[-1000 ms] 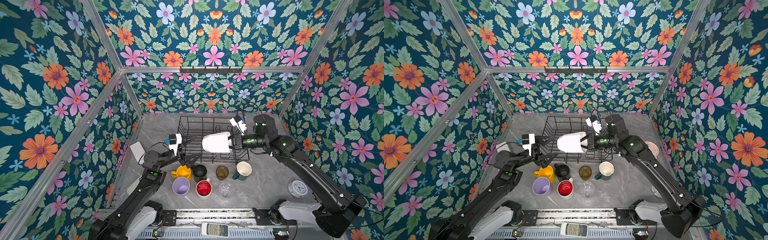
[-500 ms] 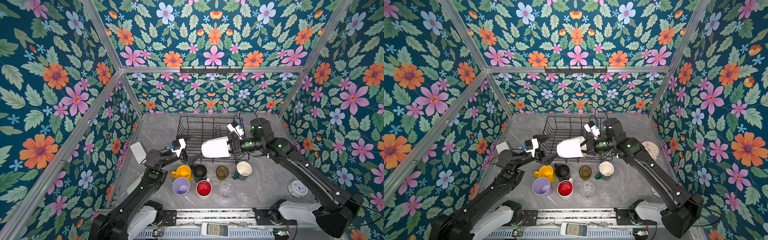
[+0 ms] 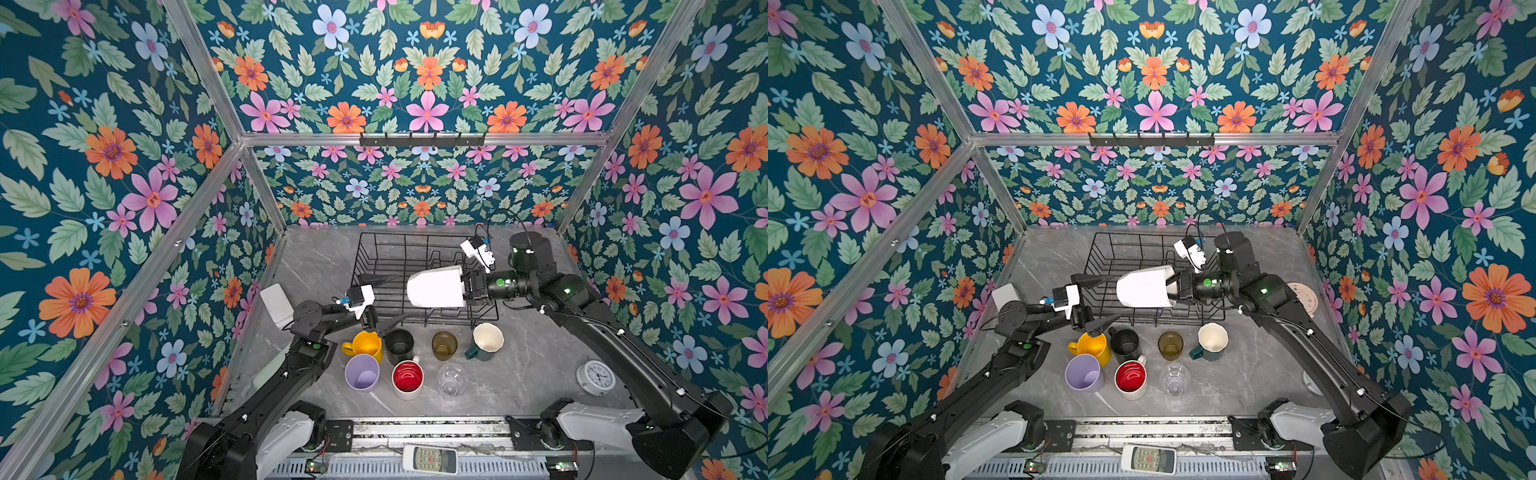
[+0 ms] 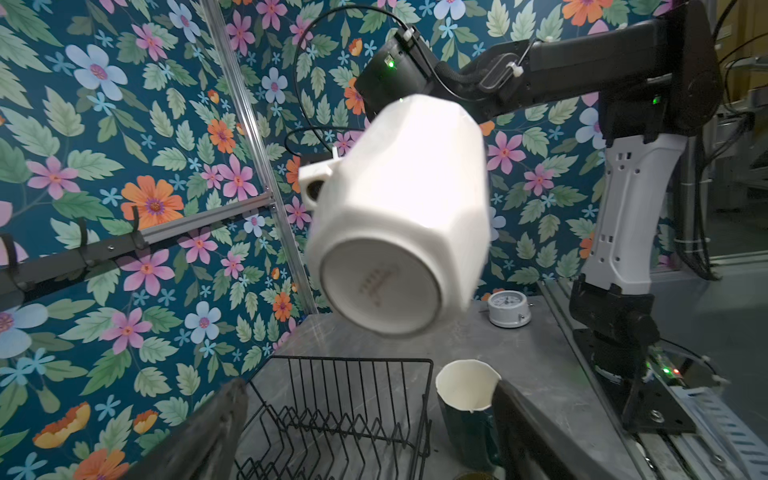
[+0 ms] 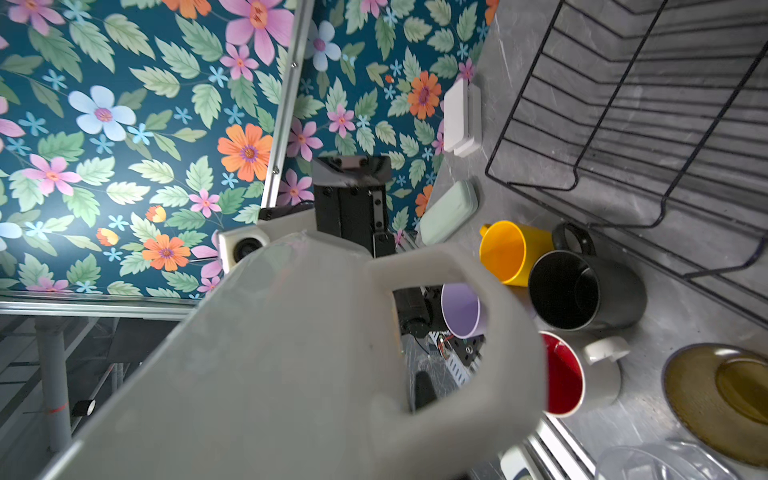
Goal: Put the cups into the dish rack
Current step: 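Position the open left gripper around the mug body held by the right gripper, then close the left gripper on the mug and open the right gripper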
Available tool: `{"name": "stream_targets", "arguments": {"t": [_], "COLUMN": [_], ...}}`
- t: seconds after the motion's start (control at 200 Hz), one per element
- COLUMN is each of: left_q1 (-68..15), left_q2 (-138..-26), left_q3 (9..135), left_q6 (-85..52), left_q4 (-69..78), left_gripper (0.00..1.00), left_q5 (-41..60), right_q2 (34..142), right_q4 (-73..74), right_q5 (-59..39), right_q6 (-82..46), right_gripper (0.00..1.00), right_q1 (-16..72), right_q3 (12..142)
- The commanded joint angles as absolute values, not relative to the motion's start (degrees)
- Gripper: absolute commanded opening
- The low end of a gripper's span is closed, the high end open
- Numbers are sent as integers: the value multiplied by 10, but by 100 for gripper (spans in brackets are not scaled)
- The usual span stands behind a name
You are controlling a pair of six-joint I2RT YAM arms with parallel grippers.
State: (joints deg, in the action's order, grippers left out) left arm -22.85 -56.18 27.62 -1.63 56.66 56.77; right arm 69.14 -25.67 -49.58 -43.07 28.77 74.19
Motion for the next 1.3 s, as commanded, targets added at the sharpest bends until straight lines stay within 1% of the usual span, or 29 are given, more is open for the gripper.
{"name": "stream_targets", "arguments": {"t": [0.0, 0.35, 0.855, 1.3], "left_q1": [-227, -227, -227, -227], "left_q2": [-560, -561, -561, -581], "left_q3": [278, 278, 278, 272], "left_q6": [-18, -17, -15, -53], "left_q4": [581, 581, 583, 637], "left_gripper": [94, 96, 97, 96], "left_q5": [580, 571, 561, 575], "right_q2": [694, 741, 794, 822], "right_q4": [-219, -167, -122, -73], "right_q5": [-505, -522, -525, -535], "right_q6": [-429, -444, -461, -486], "right_gripper": [0, 0, 0, 0], "right_q1": [283, 291, 358, 387], "right_q3": [742, 730, 735, 734]}}
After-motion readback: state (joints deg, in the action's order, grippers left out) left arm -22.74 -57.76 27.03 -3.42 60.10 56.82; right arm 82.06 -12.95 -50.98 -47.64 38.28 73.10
